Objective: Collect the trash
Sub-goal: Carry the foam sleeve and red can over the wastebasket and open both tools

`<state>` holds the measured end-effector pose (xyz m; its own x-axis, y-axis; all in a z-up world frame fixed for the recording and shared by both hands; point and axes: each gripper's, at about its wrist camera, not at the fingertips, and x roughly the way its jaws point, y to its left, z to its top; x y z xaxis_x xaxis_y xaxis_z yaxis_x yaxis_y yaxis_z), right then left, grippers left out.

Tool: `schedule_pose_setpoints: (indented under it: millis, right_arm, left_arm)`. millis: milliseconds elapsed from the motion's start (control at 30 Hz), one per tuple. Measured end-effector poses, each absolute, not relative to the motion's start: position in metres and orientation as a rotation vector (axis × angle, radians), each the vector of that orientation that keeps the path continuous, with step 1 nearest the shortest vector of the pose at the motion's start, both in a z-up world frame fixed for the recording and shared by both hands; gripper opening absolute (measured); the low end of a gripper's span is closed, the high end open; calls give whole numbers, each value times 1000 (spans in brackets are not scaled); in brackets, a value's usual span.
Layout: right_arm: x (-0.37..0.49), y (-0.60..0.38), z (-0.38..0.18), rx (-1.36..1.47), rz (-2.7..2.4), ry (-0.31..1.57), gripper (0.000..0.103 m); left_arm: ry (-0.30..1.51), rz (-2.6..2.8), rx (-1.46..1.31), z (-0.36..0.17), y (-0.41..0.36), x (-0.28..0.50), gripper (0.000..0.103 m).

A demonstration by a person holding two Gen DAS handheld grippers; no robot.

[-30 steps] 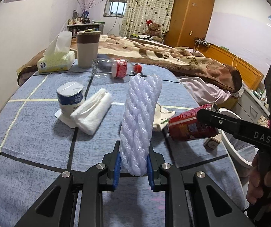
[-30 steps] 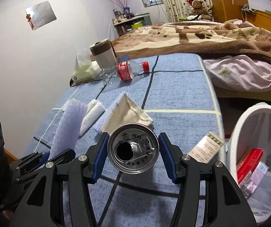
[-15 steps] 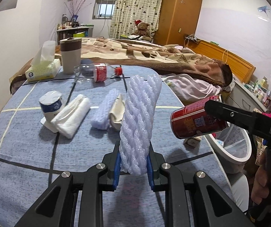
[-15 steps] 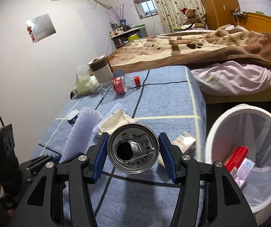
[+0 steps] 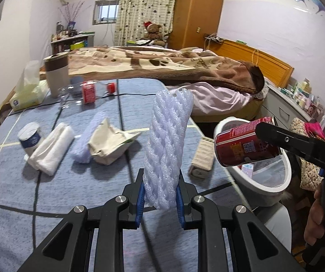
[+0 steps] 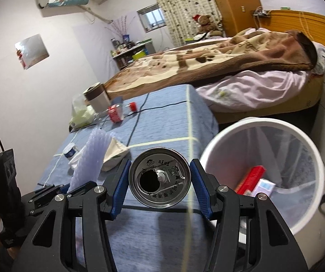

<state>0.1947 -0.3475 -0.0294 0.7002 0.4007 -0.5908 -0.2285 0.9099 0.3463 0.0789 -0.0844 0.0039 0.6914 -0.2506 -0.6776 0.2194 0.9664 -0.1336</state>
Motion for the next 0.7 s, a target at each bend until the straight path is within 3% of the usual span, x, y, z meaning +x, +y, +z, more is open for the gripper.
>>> schedule_pose_setpoints:
  millis: [700]
  right_arm:
    - [178, -419, -35, 326, 173, 687, 54]
  left_arm:
    - [757, -448, 40, 12, -173, 94, 23]
